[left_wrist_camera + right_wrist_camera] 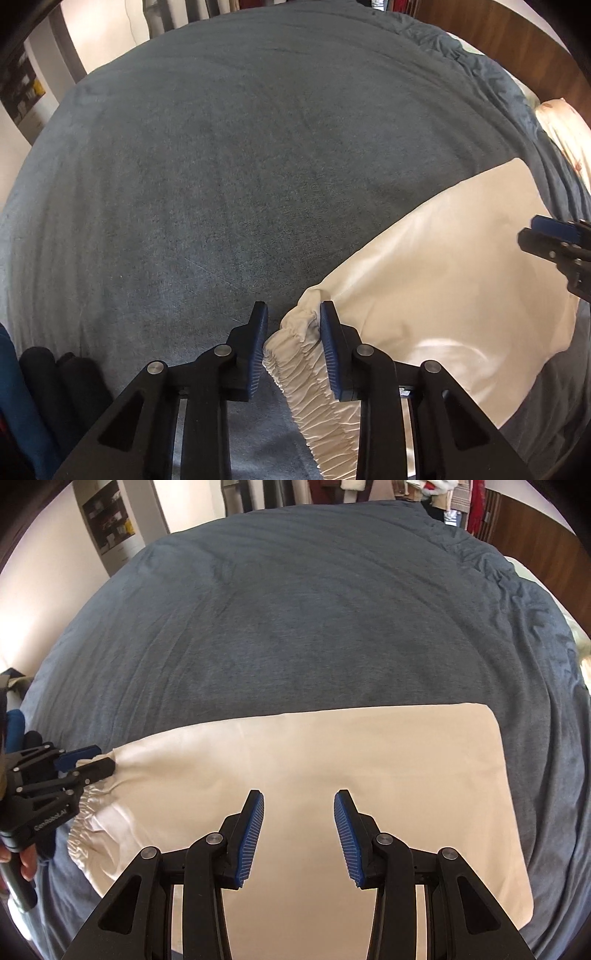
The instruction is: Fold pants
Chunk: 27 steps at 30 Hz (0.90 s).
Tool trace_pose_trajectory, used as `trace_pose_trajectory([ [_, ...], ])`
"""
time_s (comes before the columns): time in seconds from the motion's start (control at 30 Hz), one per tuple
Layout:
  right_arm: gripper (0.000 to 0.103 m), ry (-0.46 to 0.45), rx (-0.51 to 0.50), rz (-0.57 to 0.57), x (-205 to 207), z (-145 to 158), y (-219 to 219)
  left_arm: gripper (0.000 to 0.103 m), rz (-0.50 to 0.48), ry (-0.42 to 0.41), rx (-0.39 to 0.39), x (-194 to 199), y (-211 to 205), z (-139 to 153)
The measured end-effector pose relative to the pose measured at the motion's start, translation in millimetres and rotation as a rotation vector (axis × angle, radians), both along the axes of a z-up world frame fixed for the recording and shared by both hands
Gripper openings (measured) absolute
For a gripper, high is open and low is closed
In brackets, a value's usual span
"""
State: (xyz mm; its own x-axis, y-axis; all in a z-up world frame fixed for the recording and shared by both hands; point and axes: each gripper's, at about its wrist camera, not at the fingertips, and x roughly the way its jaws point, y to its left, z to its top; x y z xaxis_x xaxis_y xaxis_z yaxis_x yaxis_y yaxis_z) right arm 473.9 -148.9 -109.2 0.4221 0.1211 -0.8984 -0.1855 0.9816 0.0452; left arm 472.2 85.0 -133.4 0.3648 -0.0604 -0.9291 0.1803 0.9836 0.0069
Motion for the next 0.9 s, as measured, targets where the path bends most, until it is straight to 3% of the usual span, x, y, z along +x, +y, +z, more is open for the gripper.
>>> trace_pose_trajectory([
  [0.17, 0.041, -0.006, -0.017, -0.030, -5, 5, -9, 0.056, 0.030, -0.053, 0.081, -3, -9, 18],
  [0.27, 0.041, -0.018, -0.014, -0.061, -13, 15, -18, 0.060, 0.064, -0.112, 0.078, -18, -12, 46],
  [0.4, 0.041, -0.049, 0.020, -0.098, -34, 34, -34, 0.069, 0.034, -0.245, 0.170, -64, -27, 82],
  [0.47, 0.047, -0.066, 0.019, -0.097, -49, 42, -40, 0.071, 0.031, -0.267, 0.201, -78, -32, 88],
  [0.5, 0.051, -0.072, 0.002, -0.096, -60, 47, -44, 0.071, 0.030, -0.263, 0.209, -85, -34, 89],
  [0.7, 0.051, -0.092, -0.068, -0.079, -108, 63, -56, 0.071, -0.030, -0.208, 0.192, -119, -52, 79],
  [0.9, 0.051, -0.079, -0.087, -0.060, -154, 56, -69, 0.071, -0.104, -0.184, 0.171, -149, -79, 69],
])
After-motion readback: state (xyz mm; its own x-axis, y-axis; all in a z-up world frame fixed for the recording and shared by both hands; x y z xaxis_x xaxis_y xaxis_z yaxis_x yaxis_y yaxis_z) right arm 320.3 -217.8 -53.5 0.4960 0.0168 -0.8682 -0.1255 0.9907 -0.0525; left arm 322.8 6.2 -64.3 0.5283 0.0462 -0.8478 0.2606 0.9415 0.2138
